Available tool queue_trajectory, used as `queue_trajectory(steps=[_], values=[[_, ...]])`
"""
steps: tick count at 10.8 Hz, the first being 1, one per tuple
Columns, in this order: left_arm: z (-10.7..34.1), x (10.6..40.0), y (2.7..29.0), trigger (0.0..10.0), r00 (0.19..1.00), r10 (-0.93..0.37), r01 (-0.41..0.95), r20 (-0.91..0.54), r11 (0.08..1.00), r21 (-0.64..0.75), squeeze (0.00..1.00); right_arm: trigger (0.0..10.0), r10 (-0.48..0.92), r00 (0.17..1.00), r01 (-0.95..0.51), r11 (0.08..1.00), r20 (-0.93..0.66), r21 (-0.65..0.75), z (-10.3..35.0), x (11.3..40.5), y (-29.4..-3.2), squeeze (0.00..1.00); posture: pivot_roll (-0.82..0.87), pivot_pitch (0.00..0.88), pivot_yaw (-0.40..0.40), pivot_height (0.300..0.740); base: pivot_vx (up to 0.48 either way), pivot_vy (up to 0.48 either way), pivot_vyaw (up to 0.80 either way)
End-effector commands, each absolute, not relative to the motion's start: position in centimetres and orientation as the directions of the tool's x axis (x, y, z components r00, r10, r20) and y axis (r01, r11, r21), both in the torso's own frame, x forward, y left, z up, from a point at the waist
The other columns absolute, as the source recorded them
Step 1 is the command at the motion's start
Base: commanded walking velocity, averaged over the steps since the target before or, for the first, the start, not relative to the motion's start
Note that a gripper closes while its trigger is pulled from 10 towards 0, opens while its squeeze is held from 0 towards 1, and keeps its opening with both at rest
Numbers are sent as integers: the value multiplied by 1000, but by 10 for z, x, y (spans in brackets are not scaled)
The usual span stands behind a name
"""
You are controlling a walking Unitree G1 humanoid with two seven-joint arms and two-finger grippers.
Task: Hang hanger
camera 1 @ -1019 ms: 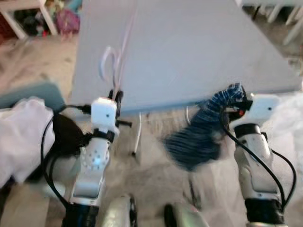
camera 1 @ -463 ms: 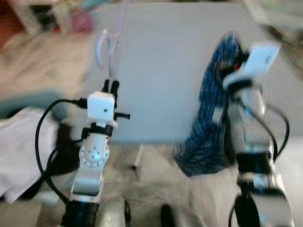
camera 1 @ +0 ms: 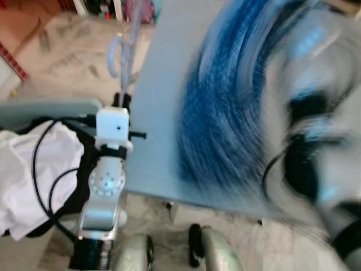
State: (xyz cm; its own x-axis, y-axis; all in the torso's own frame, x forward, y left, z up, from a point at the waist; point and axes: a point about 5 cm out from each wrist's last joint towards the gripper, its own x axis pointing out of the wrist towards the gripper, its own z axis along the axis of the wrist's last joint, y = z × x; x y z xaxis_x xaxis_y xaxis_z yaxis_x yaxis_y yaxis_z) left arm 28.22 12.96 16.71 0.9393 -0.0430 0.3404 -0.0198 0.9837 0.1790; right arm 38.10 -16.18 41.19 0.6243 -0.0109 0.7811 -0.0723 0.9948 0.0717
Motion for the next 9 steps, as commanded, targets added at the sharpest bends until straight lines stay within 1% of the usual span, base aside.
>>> queue_trajectory(steps=[1, 2, 3, 4, 5, 6, 7, 8, 9], values=[[156, 276, 118, 10000, 953, -78, 29, 292, 985, 169, 0, 10000, -48, 616, -41, 995, 787, 93, 414, 381, -161, 0, 123, 200, -59, 740, 0, 0, 0], [155, 274, 115, 10000, 955, -88, 41, 284, 985, 169, 0, 10000, -83, 645, -3, 994, 760, 112, 401, 387, -168, 0, 134, 201, -61, 740, 0, 0, 0], [156, 274, 117, 10000, 954, -95, 46, 283, 983, 176, 0, 10000, -170, 768, 143, 985, 618, 93, 346, 400, -185, 0, 134, 202, -53, 740, 0, 0, 0], [156, 275, 119, 10000, 954, -100, 49, 281, 982, 185, 0, 10000, -273, 849, 269, 960, 452, 75, 297, 406, -206, 0, 125, 202, -45, 740, 0, 0, 0], [156, 277, 116, 10000, 953, -115, 63, 279, 980, 188, 0, 10000, -416, 895, 417, 908, 163, 30, 224, 400, -238, 0, 116, 204, -36, 740, 0, 0, 0], [157, 277, 115, 10000, 953, -121, 69, 279, 980, 187, 0, 10000, -445, 892, 448, 893, 78, -41, 202, 395, -247, 0, 112, 205, -34, 740, 0, 0, 0], [156, 276, 111, 10000, 952, -140, 91, 272, 978, 187, 0, 10000, -462, 882, 467, 883, 93, -47, 185, 382, -263, 1000, 107, 206, -30, 740, 0, 0, 0], [155, 276, 111, 10000, 952, -142, 93, 269, 978, 187, 0, 10000, -471, 877, 478, 875, 93, -79, 182, 379, -270, 1000, 107, 205, -29, 740, 0, 0, 0], [155, 276, 112, 10000, 952, -148, 98, 267, 977, 190, 0, 10000, -496, 865, 501, 854, 76, -137, 177, 372, -285, 1000, 107, 203, -28, 740, 0, 0, 0]])
